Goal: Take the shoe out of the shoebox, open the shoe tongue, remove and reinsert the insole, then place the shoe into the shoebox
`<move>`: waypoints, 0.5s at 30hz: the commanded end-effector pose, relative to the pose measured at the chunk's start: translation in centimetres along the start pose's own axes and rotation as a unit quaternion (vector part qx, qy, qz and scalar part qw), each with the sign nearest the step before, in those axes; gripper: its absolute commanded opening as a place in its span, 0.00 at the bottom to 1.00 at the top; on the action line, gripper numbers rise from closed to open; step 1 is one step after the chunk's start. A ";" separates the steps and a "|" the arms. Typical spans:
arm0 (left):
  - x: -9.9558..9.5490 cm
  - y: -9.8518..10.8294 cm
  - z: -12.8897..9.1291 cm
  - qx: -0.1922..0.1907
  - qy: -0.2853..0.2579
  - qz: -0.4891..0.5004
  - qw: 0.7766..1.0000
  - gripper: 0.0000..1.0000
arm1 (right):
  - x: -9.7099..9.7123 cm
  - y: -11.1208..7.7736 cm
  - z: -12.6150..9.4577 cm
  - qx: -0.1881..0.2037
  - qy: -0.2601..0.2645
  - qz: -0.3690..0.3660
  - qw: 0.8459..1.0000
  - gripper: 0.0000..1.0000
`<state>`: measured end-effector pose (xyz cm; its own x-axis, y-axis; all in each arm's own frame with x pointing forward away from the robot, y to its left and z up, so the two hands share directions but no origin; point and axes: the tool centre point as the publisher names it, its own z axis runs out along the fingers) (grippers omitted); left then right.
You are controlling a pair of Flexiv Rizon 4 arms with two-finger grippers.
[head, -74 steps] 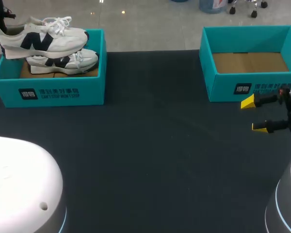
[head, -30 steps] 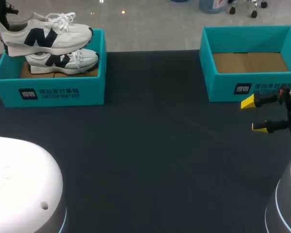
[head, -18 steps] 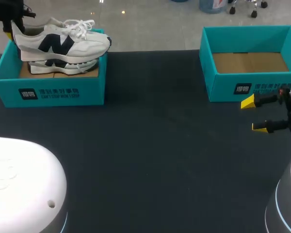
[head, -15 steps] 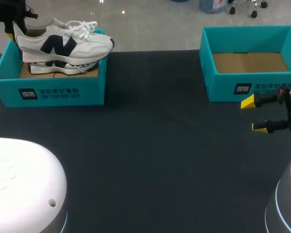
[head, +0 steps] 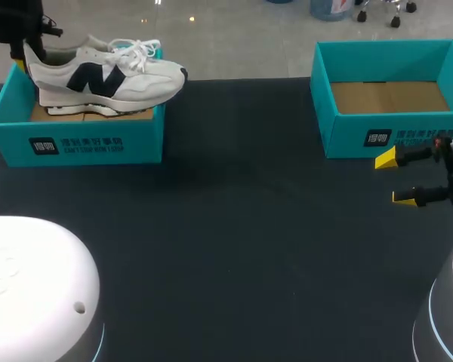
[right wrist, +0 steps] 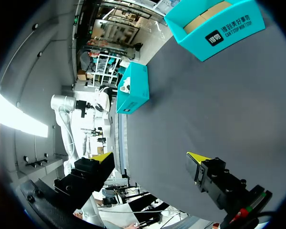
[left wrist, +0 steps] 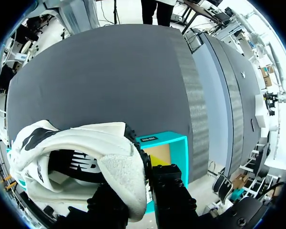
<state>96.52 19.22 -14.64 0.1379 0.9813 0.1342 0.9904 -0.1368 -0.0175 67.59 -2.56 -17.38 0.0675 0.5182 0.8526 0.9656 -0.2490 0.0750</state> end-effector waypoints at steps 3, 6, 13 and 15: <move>0.1 -0.4 -0.1 -0.008 0.000 0.000 1.000 0.00 | 0.0 -0.1 0.0 -0.001 -0.002 0.001 1.000 1.00; 0.1 -0.4 -0.1 -0.008 0.000 0.000 1.000 0.00 | 0.0 -0.1 0.0 -0.001 -0.002 0.001 1.000 1.00; 0.1 -0.4 -0.1 -0.008 0.000 0.000 1.000 0.00 | 0.0 -0.1 0.0 -0.001 -0.002 0.001 1.000 1.00; -0.7 -1.0 -0.3 0.003 -0.001 -0.009 1.000 0.00 | 0.0 -0.1 0.0 -0.001 -0.002 0.001 1.000 1.00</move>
<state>95.95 19.15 -14.79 0.1337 0.9827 0.1282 0.9910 -0.1325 -0.0180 67.59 -2.56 -17.39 0.0675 0.5182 0.8526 0.9656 -0.2491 0.0750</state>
